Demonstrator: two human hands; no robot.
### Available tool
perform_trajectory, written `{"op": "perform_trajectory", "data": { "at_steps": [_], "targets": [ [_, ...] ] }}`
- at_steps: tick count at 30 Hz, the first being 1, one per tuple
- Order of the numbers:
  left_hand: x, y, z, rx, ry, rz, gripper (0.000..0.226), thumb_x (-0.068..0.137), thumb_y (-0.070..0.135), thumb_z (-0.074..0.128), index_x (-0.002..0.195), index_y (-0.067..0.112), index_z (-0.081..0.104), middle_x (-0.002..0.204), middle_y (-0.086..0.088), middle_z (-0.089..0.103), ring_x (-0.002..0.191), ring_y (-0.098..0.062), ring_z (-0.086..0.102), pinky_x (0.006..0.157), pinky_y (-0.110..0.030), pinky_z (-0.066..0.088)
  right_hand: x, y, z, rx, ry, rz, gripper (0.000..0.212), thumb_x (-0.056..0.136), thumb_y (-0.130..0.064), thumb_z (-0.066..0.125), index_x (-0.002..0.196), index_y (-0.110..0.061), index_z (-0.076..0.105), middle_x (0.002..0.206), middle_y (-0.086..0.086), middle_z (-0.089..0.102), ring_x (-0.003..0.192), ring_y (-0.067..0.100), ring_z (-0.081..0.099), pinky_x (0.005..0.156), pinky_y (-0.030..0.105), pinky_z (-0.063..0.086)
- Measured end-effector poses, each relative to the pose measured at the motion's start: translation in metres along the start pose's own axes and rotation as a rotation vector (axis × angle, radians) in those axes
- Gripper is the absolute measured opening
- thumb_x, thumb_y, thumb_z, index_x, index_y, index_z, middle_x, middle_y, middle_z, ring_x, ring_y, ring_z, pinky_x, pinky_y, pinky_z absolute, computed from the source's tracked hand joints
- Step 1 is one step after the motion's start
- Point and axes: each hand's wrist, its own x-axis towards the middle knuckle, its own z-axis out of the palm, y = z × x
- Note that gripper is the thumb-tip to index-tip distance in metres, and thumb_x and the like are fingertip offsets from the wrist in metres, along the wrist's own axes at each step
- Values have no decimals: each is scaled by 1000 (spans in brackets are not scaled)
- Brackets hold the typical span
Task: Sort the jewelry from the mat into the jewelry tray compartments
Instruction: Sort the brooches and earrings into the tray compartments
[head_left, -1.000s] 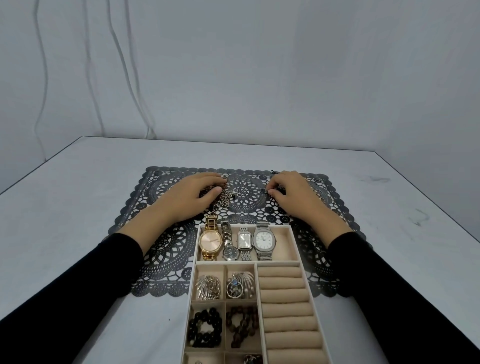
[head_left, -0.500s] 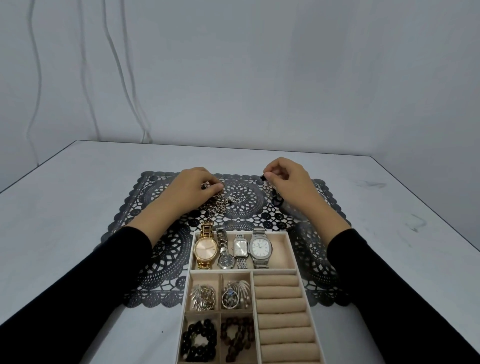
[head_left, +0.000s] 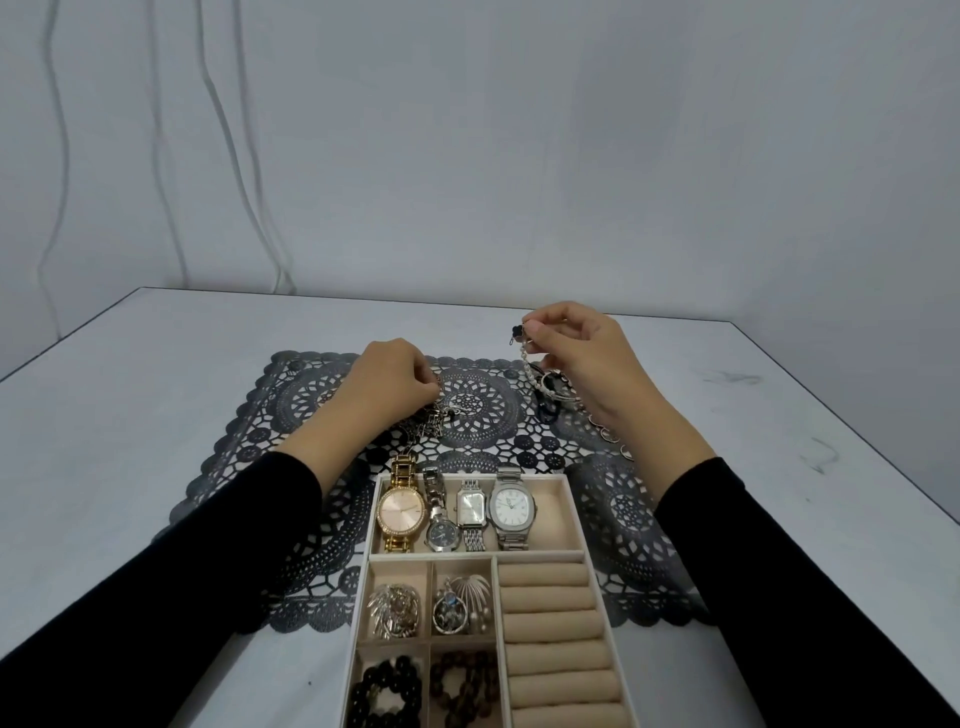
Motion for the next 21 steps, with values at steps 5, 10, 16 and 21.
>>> {"op": "perform_trajectory", "data": {
  "at_steps": [5, 10, 16, 21],
  "targets": [
    [-1, 0, 2, 12, -16, 25, 15, 90, 19, 60, 88, 10, 71, 86, -2, 69, 77, -15, 59, 63, -22, 40, -1, -8, 1, 65, -31, -25, 5, 86, -8, 67, 89, -13, 68, 81, 3, 70, 75, 13, 64, 65, 24, 47],
    [0, -1, -5, -134, 22, 82, 8, 92, 22, 61, 91, 17, 68, 85, 7, 66, 81, -8, 59, 67, -16, 44, -5, -17, 5, 43, -47, -64, 6, 84, -10, 70, 89, -14, 69, 82, 3, 71, 77, 14, 65, 70, 27, 48],
    [-4, 2, -22, -360, 113, 79, 8, 92, 24, 64, 90, 20, 70, 81, 7, 70, 71, -6, 62, 66, -17, 45, -10, -31, 8, 71, -47, -107, 7, 84, -9, 69, 90, -13, 69, 86, 6, 70, 78, 15, 65, 68, 25, 48],
    [-14, 8, -32, -530, 183, 121, 7, 92, 29, 65, 91, 23, 70, 87, 4, 70, 73, -8, 61, 68, -19, 49, -20, -40, 9, 85, -41, -133, 7, 84, -9, 70, 91, -12, 69, 87, 6, 71, 78, 15, 66, 69, 26, 49]
  ]
}}
